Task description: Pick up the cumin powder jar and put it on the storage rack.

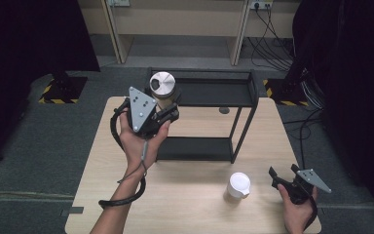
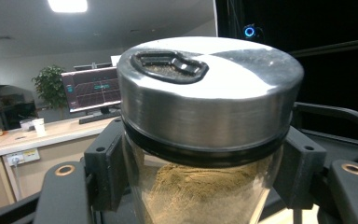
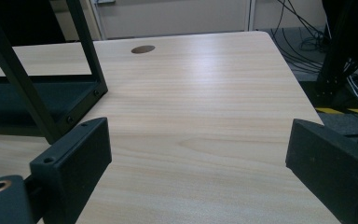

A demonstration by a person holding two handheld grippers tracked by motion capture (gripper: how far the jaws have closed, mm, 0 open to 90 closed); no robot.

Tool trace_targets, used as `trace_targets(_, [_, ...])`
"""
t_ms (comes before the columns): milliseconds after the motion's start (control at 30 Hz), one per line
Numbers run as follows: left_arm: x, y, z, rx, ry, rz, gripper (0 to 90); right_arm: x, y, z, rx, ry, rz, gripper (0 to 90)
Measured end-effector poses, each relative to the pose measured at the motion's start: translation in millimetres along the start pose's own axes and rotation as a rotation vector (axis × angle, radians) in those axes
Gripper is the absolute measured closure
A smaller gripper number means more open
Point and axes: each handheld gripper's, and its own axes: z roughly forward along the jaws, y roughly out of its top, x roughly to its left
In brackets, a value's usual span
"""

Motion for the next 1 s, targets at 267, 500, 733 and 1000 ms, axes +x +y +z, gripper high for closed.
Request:
trace_targets(267, [2.0, 3.0, 14.4, 0.030, 0.022, 0.006, 30.8, 0.1, 0.4, 0.2, 0.002, 0.000, -0.001, 6.9])
trace_targets(500, [5.4, -0.4, 24.2, 0.045, 0.034, -0.019, 30.8, 0.1, 0.7, 0.3, 0.004, 0.000, -0.003, 6.9])
trace_targets(733, [8.0, 2.7, 30.1, 0.060, 0.030, -0.031, 30.8, 0.8, 0.9, 0.4, 0.005, 0.000, -0.009, 6.9])
trace_targets(1000, [12.8, -0.8, 42.2, 0.063, 0.039, -0.086, 30.8, 0.7, 1.4, 0.6, 0.008, 0.002, -0.009, 6.9])
